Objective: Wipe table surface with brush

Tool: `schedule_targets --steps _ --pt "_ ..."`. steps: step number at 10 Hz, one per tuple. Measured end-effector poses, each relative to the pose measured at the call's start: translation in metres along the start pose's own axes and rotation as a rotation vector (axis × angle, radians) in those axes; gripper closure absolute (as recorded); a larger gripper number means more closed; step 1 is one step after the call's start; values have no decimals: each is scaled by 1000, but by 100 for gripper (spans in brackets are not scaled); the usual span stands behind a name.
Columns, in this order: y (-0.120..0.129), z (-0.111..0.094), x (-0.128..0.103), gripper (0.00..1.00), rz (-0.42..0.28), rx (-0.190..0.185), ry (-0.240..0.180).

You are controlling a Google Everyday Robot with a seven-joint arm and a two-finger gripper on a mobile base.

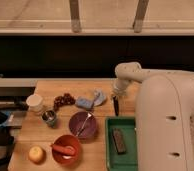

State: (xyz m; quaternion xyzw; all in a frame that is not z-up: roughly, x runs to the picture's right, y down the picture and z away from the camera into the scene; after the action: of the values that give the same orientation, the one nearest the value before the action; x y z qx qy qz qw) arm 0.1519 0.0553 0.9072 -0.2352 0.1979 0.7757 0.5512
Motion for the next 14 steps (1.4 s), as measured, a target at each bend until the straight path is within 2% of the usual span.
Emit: schedule_targets --steps 2,4,6,7,9,11,13,14 --pt "-9 2 -28 81 19 14 -7" --pt "-9 8 -67 81 27 13 -9" --pt "10 17 -87 81 14 -5 -1" --pt "23 20 -90 81 -3 -17 4" --pt "45 24 -80 81 -45 -55 20" --pt "56 18 -55 81 -87 -96 30" --pt "53 12 -38 81 -93 -117 39" --pt "45 11 -36 81 -87 -114 42"
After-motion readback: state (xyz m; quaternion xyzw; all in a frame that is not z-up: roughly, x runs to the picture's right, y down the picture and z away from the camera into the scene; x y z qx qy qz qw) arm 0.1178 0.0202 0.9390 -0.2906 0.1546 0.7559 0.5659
